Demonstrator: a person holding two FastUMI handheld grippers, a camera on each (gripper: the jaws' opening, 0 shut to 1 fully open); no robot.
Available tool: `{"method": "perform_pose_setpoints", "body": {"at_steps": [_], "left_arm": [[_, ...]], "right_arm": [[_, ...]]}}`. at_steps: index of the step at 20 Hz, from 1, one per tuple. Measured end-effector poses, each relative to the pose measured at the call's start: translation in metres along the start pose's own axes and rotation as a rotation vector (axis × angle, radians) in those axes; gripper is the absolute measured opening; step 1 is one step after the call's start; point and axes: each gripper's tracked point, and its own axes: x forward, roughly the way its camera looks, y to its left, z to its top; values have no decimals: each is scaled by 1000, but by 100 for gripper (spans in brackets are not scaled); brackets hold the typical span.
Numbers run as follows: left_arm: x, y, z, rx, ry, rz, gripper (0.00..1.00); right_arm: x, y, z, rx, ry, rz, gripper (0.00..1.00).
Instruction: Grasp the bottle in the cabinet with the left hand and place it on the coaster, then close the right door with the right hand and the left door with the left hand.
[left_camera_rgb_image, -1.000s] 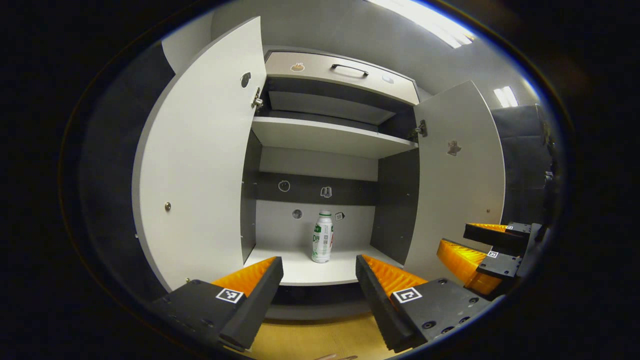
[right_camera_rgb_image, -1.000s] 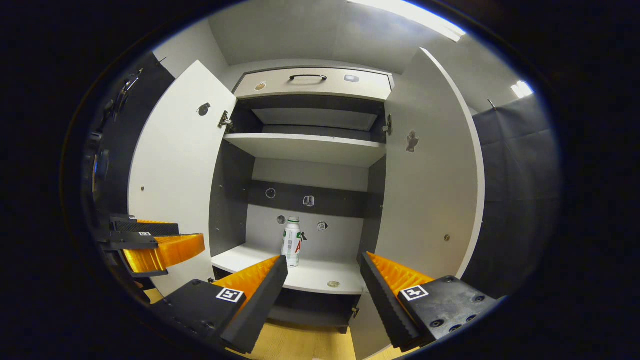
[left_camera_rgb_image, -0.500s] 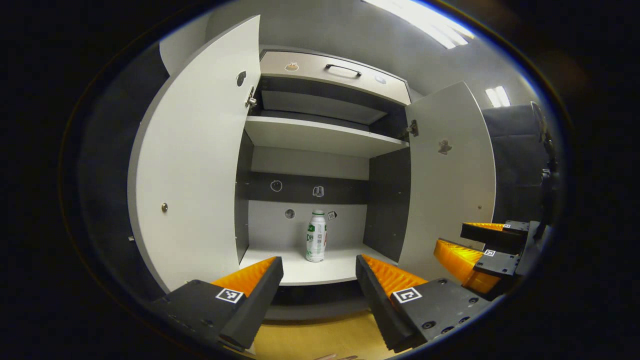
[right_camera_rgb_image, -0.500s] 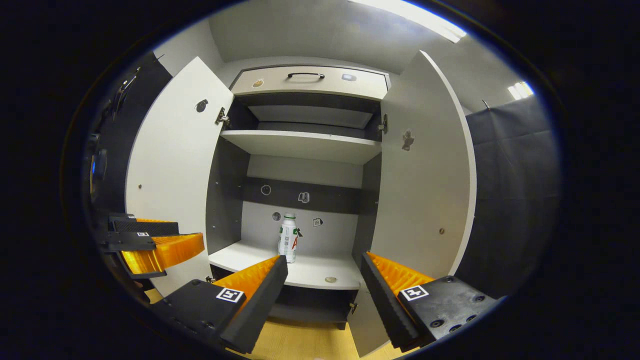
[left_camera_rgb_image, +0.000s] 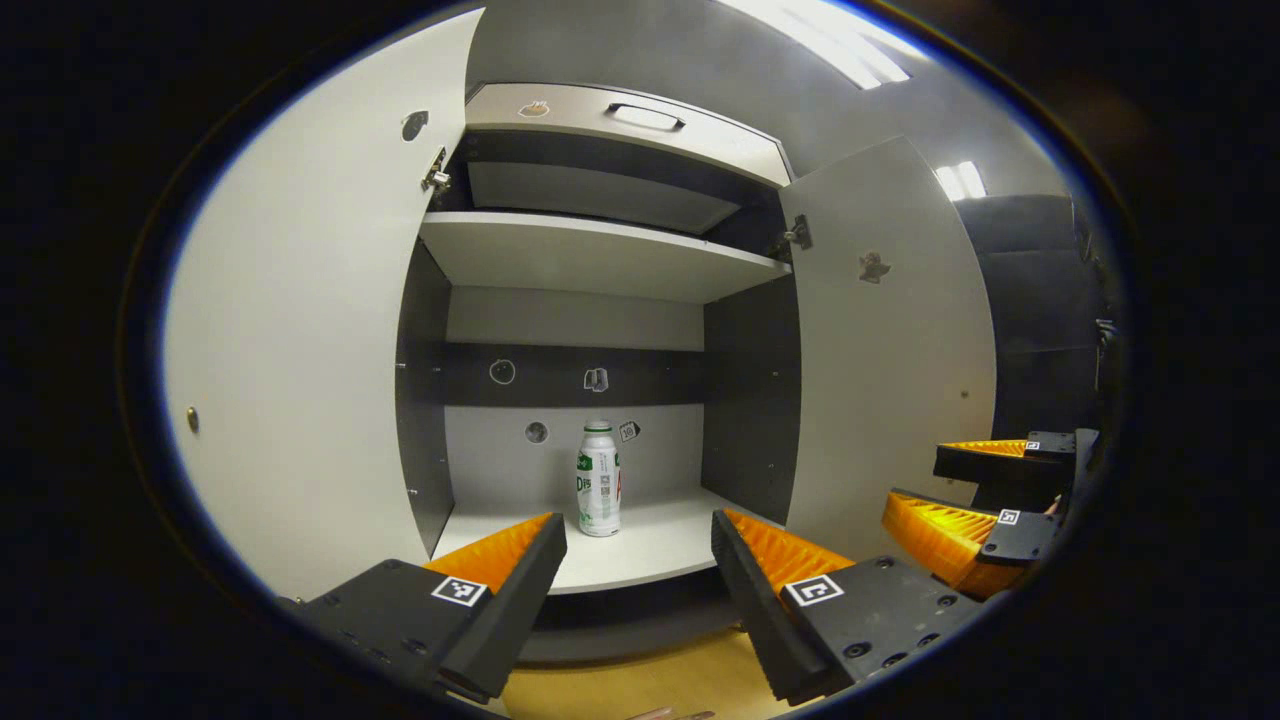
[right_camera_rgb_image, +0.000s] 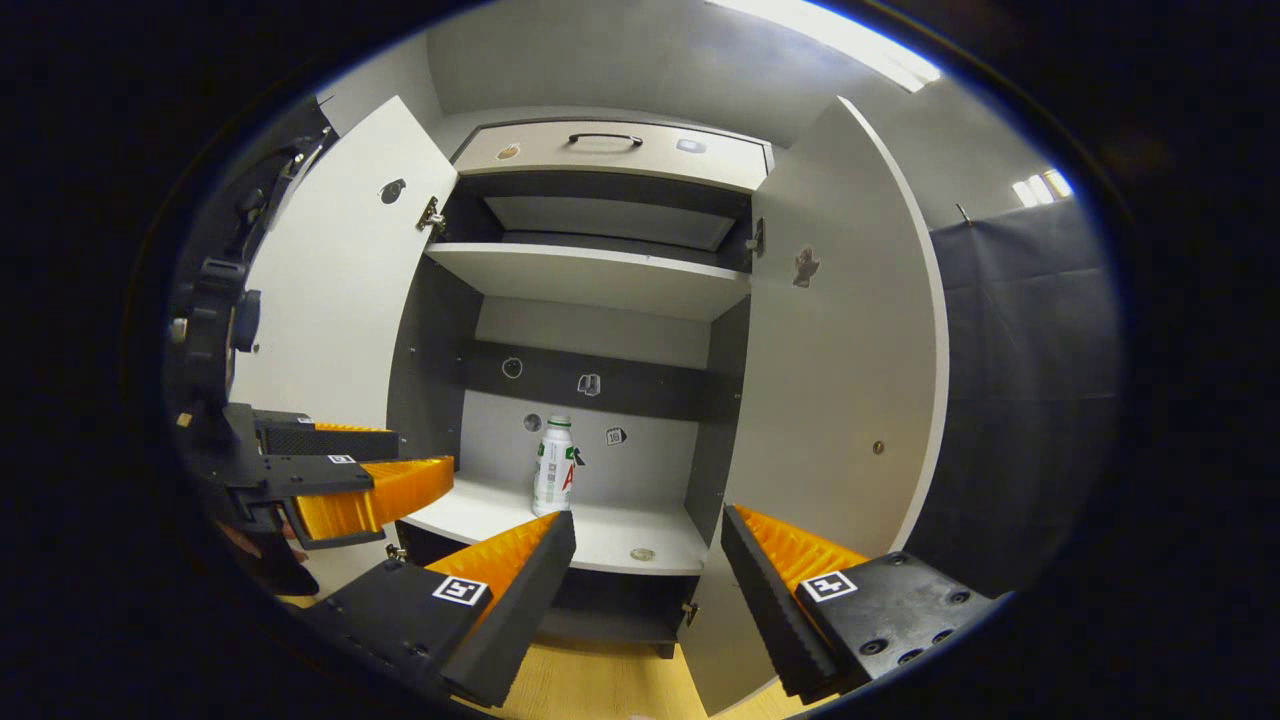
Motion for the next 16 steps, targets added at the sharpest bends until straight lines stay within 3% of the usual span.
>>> {"method": "perform_pose_setpoints", "body": {"at_steps": [9,13,16], "left_arm": [[140,12,-10,26,-33,38,92],[189,27,-24,103,-26,86,92],[217,32,-37,92,-20,99,91]], "right_arm": [[74,-6,-3,-53,-99,96,97],[101,7,-25,-36,-60,186,97],[118,13,-38,-14,-38,220,98]]}}
